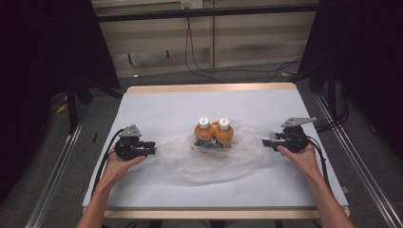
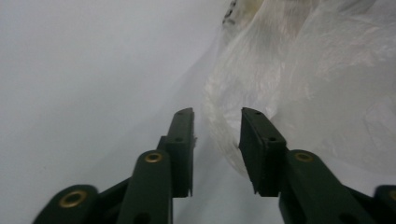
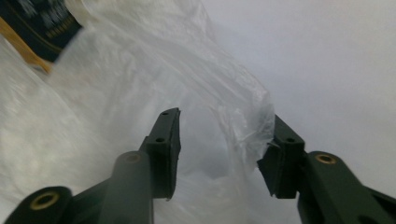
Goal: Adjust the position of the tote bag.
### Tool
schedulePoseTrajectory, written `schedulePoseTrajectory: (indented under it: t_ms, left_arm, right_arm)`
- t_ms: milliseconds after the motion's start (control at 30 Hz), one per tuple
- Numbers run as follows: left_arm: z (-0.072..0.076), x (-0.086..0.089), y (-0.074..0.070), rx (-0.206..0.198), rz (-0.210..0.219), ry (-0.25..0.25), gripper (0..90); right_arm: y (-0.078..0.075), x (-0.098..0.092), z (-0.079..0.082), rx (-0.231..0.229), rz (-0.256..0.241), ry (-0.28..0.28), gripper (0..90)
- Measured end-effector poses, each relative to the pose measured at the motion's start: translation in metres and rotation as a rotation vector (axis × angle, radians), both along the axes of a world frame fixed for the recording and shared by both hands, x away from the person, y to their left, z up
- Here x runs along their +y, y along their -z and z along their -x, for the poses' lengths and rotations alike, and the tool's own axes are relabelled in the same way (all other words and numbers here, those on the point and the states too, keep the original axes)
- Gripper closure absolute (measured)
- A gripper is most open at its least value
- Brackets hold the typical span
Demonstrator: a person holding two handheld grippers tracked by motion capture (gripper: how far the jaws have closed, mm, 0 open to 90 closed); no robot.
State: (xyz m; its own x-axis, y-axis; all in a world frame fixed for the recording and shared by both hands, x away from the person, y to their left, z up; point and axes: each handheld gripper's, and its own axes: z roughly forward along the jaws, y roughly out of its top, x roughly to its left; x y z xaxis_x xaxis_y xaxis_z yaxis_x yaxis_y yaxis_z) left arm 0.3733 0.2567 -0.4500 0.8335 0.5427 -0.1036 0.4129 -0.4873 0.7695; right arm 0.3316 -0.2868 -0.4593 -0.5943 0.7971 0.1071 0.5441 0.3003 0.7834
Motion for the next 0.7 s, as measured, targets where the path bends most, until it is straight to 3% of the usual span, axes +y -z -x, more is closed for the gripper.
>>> schedulePoseTrajectory:
  t_ms: [133,200,300,333,567,700]
  left_arm:
    - [0.002,0.006,-0.011,-0.019,0.084,-0.021,55.2]
    - [0.003,0.01,-0.016,-0.036,0.101,-0.028,51.8]
    - [0.005,0.015,-0.023,-0.054,0.16,-0.033,47.9]
    - [0.006,0.017,-0.026,-0.056,0.183,-0.034,47.6]
    - [0.01,0.026,-0.041,-0.096,0.235,-0.068,44.9]
    - [0.01,0.021,-0.045,-0.106,0.243,-0.066,52.4]
  right_arm:
    - [-0.012,-0.002,0.004,-0.04,-0.041,0.014,39.7]
    - [-0.018,-0.004,0.006,-0.058,-0.053,0.021,34.7]
    - [-0.026,-0.007,0.01,-0.083,-0.067,0.028,31.2]
    - [-0.028,-0.008,0.011,-0.093,-0.076,0.033,31.1]
    - [-0.038,0.0,0.013,-0.116,-0.091,0.011,34.3]
    - [-0.041,0.011,0.012,-0.117,-0.086,-0.021,41.8]
